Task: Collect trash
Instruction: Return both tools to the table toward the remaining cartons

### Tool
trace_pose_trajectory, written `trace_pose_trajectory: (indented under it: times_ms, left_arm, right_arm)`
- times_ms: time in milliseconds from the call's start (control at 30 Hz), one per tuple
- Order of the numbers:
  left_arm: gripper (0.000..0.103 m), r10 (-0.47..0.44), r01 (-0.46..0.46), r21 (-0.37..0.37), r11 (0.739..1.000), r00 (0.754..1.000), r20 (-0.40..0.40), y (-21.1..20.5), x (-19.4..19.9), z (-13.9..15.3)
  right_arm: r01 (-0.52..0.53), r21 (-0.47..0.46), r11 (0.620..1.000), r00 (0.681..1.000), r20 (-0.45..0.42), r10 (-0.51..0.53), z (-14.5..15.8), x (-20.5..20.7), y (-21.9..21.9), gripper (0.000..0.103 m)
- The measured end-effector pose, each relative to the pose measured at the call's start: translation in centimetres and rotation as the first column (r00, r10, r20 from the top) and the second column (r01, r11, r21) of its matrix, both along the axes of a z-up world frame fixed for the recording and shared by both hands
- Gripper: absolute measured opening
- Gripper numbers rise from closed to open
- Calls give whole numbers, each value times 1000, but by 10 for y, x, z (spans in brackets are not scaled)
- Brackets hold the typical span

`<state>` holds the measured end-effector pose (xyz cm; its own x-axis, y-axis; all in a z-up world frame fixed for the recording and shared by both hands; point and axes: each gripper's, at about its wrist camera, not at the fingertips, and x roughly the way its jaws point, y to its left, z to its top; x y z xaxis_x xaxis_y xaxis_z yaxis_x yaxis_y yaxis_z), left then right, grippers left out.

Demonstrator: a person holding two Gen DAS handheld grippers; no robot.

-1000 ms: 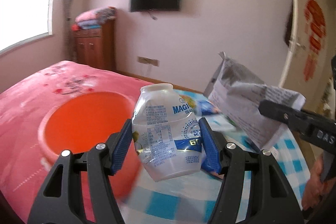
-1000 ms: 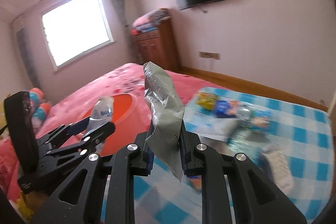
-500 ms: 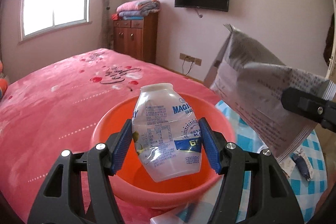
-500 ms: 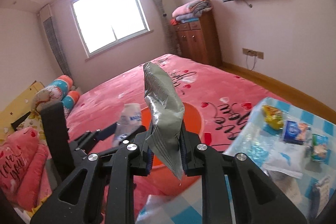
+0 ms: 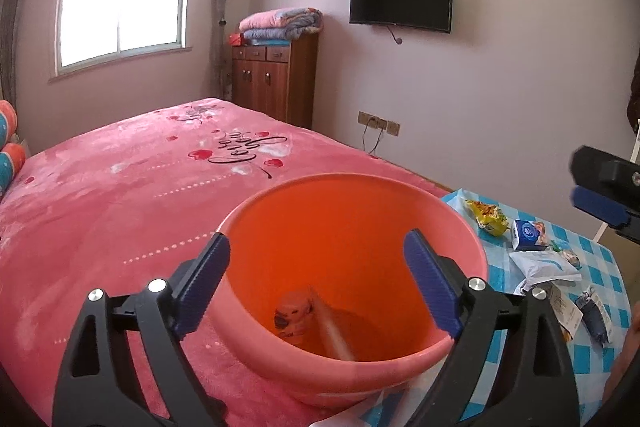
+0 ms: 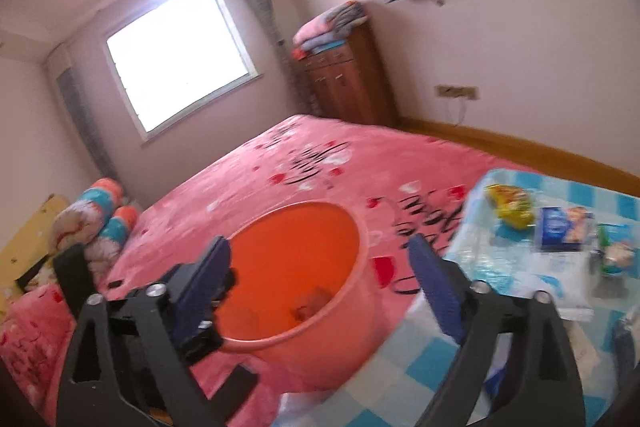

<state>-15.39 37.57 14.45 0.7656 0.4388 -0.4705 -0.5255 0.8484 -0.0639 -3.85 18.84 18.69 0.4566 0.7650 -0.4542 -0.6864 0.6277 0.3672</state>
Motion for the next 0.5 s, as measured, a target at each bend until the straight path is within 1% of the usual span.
trace_pose_trajectory:
  times_ms: [67,200,300,400,500]
  left_arm:
    - [89,-2,2,8,1000,1000,0,-6,-4,0]
    - [89,-42,42,-2,999,999,25,-14,-10,1]
    - [89,-69,69,11,998,997,40,-25,-14,2]
    - [89,-85,83,33,996,995,55,-36,-18,3]
    - [89,-113,112,15,994,990,79,-43,-20,3]
  right_arm:
    - [39,-14,999,999,32,-39,-2,-7,-9,91]
    - [86,-46,995,994,78,-82,-15,-15,-23,91]
    - [124,-43,991,989,89,-120,-25,-22,-36,94]
    - [166,-26,986,981,111,-162,-33,-28,-52,95]
    - [207,-21,978,969,143,-201,-38,-36,-66,97]
